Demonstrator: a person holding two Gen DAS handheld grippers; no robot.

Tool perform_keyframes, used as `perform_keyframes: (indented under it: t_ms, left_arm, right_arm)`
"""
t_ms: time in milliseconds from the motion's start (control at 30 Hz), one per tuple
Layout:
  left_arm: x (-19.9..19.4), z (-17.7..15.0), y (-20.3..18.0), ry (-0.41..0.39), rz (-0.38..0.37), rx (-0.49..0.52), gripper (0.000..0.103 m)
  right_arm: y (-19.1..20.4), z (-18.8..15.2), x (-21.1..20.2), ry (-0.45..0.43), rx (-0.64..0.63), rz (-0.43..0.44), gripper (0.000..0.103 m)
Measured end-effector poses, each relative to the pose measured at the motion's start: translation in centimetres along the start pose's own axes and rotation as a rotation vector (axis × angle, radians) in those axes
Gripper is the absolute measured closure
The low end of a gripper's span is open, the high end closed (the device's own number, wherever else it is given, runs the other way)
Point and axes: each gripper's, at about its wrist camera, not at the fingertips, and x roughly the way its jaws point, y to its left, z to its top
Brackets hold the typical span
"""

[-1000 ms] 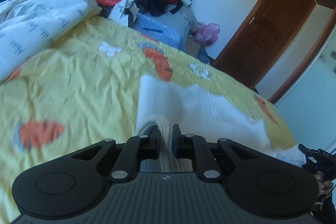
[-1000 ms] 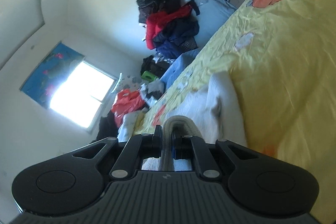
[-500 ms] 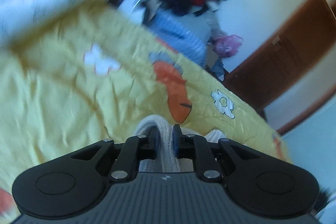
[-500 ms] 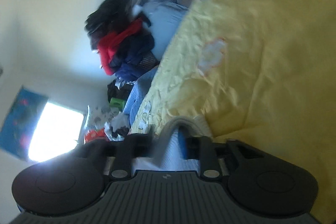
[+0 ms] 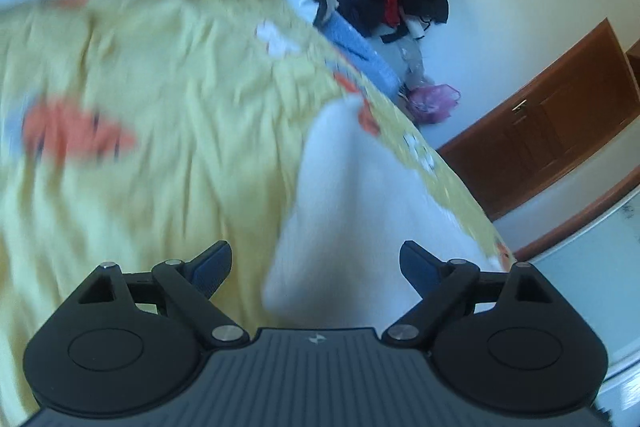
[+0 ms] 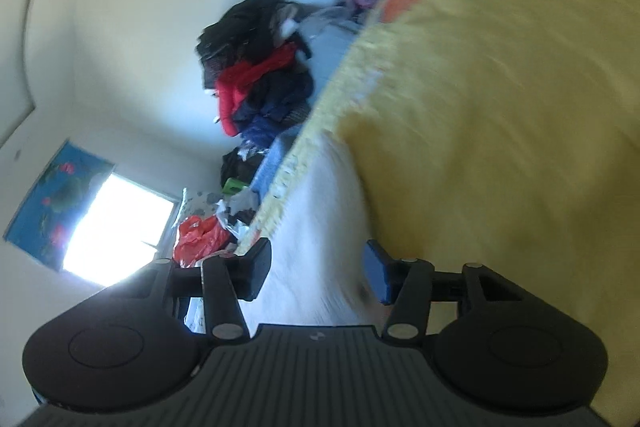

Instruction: Fold small clothes

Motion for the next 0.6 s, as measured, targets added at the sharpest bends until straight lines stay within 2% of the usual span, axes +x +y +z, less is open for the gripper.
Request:
perform_keyframes:
  t_ms: [133, 200, 267, 333, 433, 500, 533, 567, 600]
  left_arm:
    - [0.9, -2.3, 0.8, -0.009, -0.046, -0.107, 0.011]
    - [1.6, -2.6, 0.9, -0.050, -0.073, -0.160, 0.010]
    - [2.1, -2.5, 0.6, -0.073, -0.076, -0.195, 0.003]
    - [3.0, -2.2, -0.2, -0.076, -0.075, -0.223, 0.000]
    - [4.0, -2.1, -1.3, -0.102, -0.030, -0.200, 0.000]
    - [4.7, -1.8, -2.2, -0.128, 0.022, -0.159, 0.003]
    - [4.7, -2.0, -2.6, -0.133, 0.056, -0.146, 0.014]
    - [4.9, -1.8, -3.0, -0.139, 0.118, -0.122, 0.044]
    - [5.1, -1.6, -3.4, -0.128, 0.195, -0.089, 0.057]
  right_arm:
    - [-1.7, -2.3, -0.6, 0.011, 0.051, -0.050, 0.050]
    - [-1.7, -3.1, -0.1, 0.023, 0.067, -0.047, 0.049]
    - [-1.0, -3.8, 1.3, 0.039, 0.064, -0.041, 0.046]
    - [0.0, -4.3, 3.1, 0.037, 0.047, -0.050, 0.042]
    - [1.7, -4.5, 5.6, -0.005, 0.026, -0.098, 0.038]
    - [2.5, -4.6, 7.1, -0.040, 0.019, -0.156, 0.039]
    - [3.0, -4.6, 7.8, -0.063, 0.004, -0.192, 0.042]
    - [3.2, -4.7, 8.3, -0.071, -0.011, -0.221, 0.058]
    - [3.4, -4.9, 8.7, -0.075, -0.030, -0.244, 0.070]
